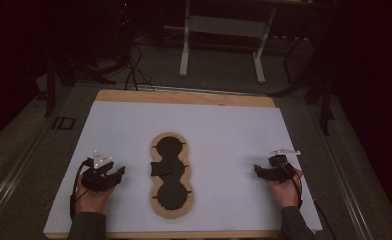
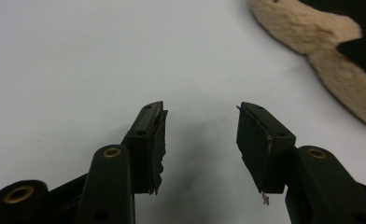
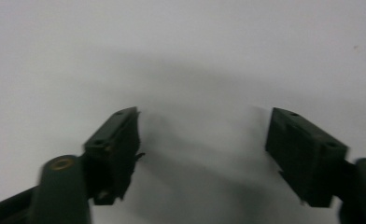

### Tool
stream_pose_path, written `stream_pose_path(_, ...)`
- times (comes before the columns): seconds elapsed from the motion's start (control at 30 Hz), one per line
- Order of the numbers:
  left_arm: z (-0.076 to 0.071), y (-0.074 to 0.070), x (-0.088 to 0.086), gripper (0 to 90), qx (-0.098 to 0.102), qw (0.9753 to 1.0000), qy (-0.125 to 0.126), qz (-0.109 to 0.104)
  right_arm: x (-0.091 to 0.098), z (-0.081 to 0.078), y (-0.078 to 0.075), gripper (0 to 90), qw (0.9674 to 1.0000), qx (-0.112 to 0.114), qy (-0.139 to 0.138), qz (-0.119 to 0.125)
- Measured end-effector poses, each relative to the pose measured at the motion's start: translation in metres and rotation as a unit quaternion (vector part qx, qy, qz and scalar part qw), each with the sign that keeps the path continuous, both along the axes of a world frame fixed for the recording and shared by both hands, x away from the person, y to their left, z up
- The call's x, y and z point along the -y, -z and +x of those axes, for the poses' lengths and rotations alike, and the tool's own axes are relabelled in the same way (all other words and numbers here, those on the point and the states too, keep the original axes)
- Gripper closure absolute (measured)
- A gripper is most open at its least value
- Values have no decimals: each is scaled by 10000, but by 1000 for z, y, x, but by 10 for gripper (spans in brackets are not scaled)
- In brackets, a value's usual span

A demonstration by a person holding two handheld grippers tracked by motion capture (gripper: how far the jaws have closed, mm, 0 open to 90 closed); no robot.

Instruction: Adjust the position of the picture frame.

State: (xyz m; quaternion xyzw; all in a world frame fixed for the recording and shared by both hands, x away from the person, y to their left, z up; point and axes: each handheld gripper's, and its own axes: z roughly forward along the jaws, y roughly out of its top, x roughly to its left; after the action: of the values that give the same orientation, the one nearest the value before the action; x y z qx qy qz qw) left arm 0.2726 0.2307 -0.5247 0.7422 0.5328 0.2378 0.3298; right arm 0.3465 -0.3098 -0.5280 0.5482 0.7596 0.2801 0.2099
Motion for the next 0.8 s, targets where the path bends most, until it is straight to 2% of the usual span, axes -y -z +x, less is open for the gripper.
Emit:
stream_pose_path(0.03, 0, 0, 0, 520, 0, 10000, 0, 0, 0, 0, 0, 296, 10000, 0, 0, 0)
stream_pose_path(0.07, 0, -1, 2, 515, -40, 9999, 59, -137, -1, -4, -5, 365, 9998, 142, -121, 75)
stream_pose_path(0.1, -1, -2, 2, 514, -44, 9996, 119, -244, -2, -6, -7, 389, 9996, 213, -139, 83)
stream_pose_path(0.13, -1, -2, 2, 515, -44, 9996, 119, -244, -2, -6, -7, 389, 9996, 213, -139, 83)
stream_pose_path(0.23, -4, -7, 6, 520, 72, 9986, 445, -263, -7, -12, -14, 503, 9985, 441, -305, 49)
stream_pose_path(0.27, -5, -7, 9, 520, 103, 9978, 623, -182, -8, -13, -14, 517, 9984, 460, -326, 40)
stream_pose_path(0.33, -5, -7, 9, 523, 103, 9978, 623, -182, -9, -14, -15, 517, 9981, 487, -366, 51)
stream_pose_path(0.4, -6, -7, 16, 537, 65, 9953, 952, -186, -11, -15, -16, 535, 9979, 513, -397, 92)
stream_pose_path(0.43, -6, -8, 18, 547, 72, 9947, 1007, -189, -11, -16, -16, 545, 9974, 541, -450, 117)
stream_pose_path(0.47, -7, -8, 21, 549, 70, 9930, 1151, -259, -11, -16, -17, 550, 9975, 536, -449, 122)
stream_pose_path(0.5, -7, -8, 21, 549, 70, 9930, 1151, -259, -11, -16, -17, 550, 9975, 536, -449, 122)
stream_pose_path(0.53, -8, -8, 24, 549, 62, 9914, 1273, -313, -11, -16, -18, 563, 9975, 526, -452, 131)
stream_pose_path(0.57, -8, -8, 24, 549, 62, 9914, 1273, -313, -11, -16, -18, 563, 9975, 526, -452, 131)
stream_pose_path(0.6, -8, -8, 26, 549, 29, 9896, 1377, -408, -11, -17, -19, 574, 9973, 511, -482, 221)
stream_pose_path(0.67, -9, -7, 27, 551, 23, 9888, 1423, -445, -12, -18, -20, 576, 9970, 531, -499, 257)
stream_pose_path(0.73, -10, -7, 30, 550, 35, 9865, 1559, -499, -14, -21, -22, 573, 9963, 604, -553, 266)
stream_pose_path(0.77, -10, -7, 30, 548, 35, 9865, 1559, -499, -14, -21, -22, 573, 9963, 604, -553, 266)
stream_pose_path(0.8, -11, -8, 32, 548, 48, 9855, 1609, -543, -15, -22, -23, 569, 9962, 621, -563, 248)
